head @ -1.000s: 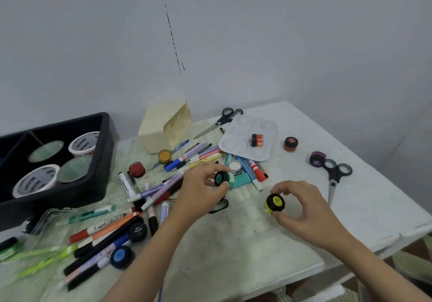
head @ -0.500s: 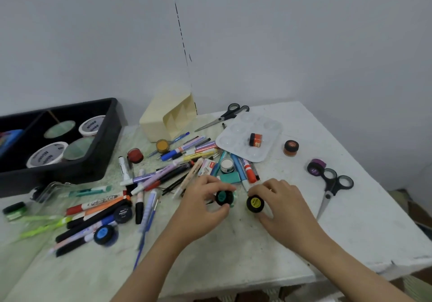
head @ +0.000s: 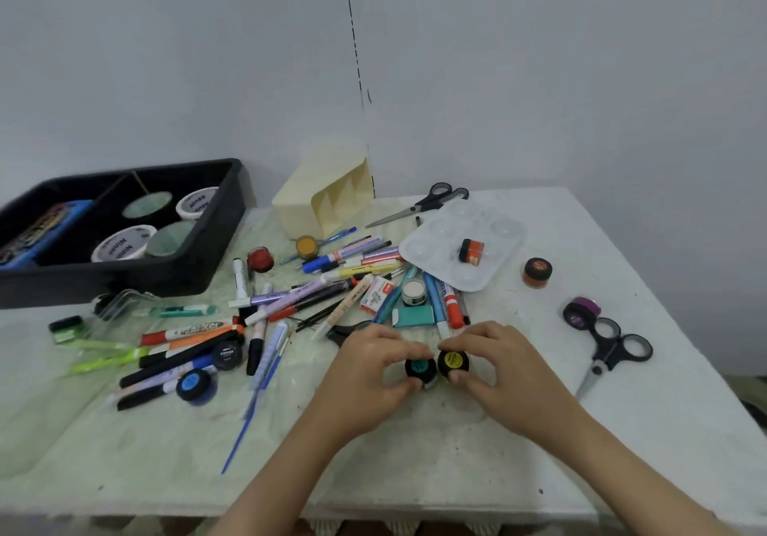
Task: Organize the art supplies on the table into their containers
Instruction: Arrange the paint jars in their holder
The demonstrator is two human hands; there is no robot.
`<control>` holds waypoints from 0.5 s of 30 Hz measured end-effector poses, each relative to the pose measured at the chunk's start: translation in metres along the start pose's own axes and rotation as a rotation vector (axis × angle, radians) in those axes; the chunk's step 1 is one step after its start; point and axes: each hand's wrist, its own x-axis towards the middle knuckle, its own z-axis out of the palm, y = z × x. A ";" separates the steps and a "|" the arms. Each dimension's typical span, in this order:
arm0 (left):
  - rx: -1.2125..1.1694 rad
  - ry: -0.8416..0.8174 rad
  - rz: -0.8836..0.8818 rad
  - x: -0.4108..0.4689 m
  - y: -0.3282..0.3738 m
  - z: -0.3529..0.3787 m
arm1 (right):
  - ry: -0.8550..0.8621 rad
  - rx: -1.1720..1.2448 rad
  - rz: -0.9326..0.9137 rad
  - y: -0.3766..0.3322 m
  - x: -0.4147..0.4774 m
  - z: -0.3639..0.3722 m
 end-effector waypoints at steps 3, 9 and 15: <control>0.075 -0.002 0.038 0.001 -0.002 0.001 | -0.030 0.026 -0.013 0.002 0.002 -0.003; 0.047 -0.070 0.021 0.004 0.003 0.000 | -0.094 0.022 -0.063 0.004 0.007 -0.006; -0.079 -0.074 -0.060 0.006 0.001 -0.003 | -0.092 0.079 -0.087 0.011 0.010 -0.012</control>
